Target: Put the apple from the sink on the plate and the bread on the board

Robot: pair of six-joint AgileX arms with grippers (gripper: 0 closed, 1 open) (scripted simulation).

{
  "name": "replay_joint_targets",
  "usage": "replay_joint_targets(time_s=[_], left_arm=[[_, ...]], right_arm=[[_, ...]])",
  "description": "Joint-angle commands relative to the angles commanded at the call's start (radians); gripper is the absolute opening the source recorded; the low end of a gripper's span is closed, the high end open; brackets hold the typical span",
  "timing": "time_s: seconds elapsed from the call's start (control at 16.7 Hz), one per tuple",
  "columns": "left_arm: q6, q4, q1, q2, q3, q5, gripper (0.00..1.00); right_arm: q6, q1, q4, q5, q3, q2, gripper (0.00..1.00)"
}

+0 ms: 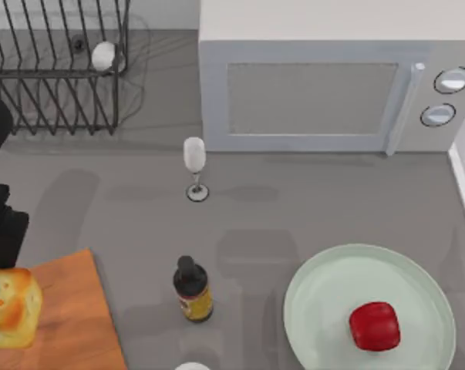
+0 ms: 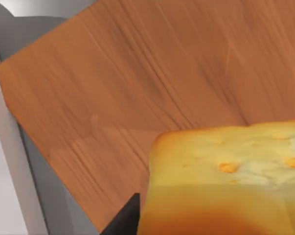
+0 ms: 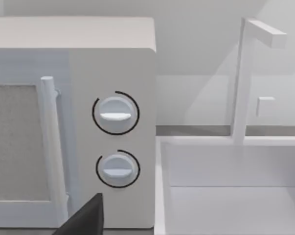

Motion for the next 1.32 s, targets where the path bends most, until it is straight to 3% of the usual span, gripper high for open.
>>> replay_joint_targets(time_s=[0.42, 1.32], left_arm=[[0.002, 0.008, 0.003, 0.006, -0.005, 0.001, 0.0], [-0.004, 0.195, -0.004, 0.046, -0.149, 0.0, 0.0]], right_arm=[[0.0, 0.0, 0.0, 0.0, 0.0, 0.0, 1.0], [0.0, 0.0, 0.0, 0.0, 0.0, 0.0, 1.0]])
